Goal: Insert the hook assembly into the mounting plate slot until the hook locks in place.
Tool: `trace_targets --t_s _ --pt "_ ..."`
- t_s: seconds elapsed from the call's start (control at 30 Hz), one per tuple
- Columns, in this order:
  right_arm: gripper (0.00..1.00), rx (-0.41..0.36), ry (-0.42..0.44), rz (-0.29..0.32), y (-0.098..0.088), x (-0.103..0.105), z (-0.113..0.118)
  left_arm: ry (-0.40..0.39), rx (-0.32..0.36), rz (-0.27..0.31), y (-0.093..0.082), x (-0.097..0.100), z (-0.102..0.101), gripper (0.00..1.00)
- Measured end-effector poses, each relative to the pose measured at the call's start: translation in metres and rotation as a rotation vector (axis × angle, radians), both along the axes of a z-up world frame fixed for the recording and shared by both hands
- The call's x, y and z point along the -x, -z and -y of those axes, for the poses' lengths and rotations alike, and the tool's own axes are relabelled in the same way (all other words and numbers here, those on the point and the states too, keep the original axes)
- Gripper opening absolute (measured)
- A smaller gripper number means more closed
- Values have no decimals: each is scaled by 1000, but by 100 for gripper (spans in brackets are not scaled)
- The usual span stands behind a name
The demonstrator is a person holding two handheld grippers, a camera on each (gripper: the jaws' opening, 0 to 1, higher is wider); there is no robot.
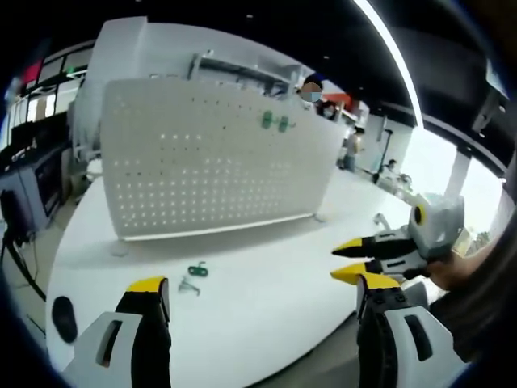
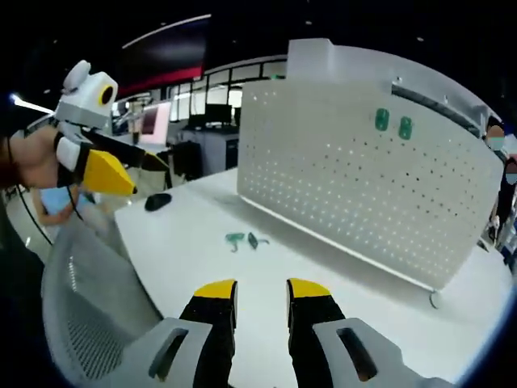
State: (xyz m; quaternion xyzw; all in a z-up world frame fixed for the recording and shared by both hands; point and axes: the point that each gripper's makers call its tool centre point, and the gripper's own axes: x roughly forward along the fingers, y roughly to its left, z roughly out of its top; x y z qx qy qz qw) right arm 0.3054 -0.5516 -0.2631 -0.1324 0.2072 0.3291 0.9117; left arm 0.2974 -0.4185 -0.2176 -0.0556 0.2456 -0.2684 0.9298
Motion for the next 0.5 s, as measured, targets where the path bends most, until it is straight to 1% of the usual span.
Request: trace_targets --t_s 0.1,0.3,0.5 --pt "23 6 3 -6 0 3 0 9 -4 4 -5 0 -1 98" --pt "23 5 13 -17 -1 8 -2 23 -9 2 -7 -1 -3 98" --pt "23 17 -3 -35 8 8 -10 25 -14 4 -8 -1 -9 98"
